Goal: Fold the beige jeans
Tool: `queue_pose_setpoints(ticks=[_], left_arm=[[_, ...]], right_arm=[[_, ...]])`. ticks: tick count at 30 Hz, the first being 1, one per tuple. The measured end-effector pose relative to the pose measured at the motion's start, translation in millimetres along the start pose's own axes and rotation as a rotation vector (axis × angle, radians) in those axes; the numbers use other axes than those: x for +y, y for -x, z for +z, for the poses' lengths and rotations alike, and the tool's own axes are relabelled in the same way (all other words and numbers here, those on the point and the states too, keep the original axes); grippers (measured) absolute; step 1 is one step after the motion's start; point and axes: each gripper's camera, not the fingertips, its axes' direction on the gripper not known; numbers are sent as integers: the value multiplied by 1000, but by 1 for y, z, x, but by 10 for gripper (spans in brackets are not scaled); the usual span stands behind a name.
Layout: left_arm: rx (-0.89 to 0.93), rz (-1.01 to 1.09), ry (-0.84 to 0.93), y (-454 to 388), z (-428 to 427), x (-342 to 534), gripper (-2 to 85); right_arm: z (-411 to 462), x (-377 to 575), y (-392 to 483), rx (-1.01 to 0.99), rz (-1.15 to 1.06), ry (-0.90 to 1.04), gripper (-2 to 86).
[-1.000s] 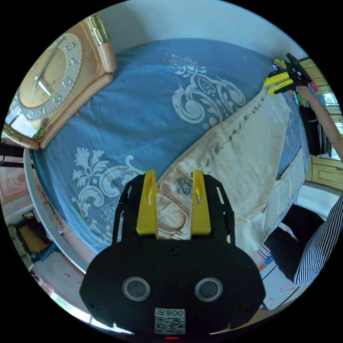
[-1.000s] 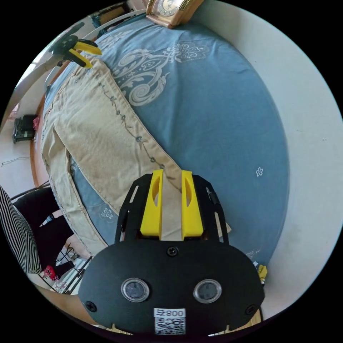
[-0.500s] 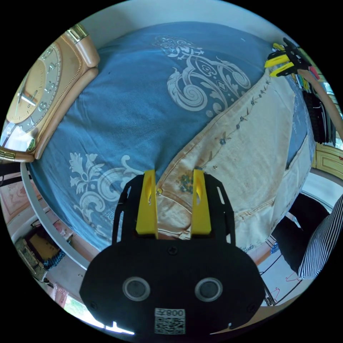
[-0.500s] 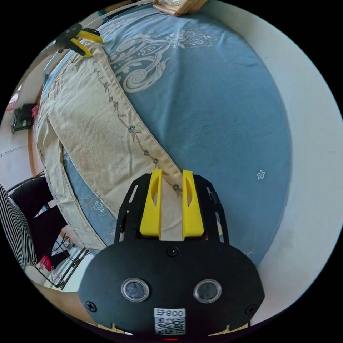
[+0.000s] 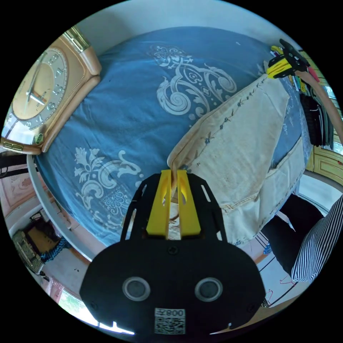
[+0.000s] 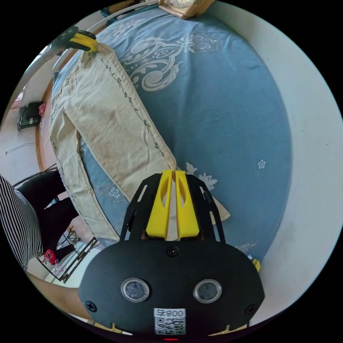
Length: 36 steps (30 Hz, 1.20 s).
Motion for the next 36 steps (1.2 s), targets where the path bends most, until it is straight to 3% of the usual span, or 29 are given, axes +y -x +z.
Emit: queue_pose_setpoints(ticks=[13,23,27,36], left_arm=[[-82,-11,-115,-144,-75,115,21],[14,-90,94,-259,-9,182,14],[48,-76,213,-297,40,184,15],[71,-47,303,-358,78,173,18]], right_arm=[[2,181,151,-47,106,-212,15],[125,260,255,-335,244,-153,13],[175,274,277,-393,287,-110,13],[246,319,318,-469,375,-114,14]])
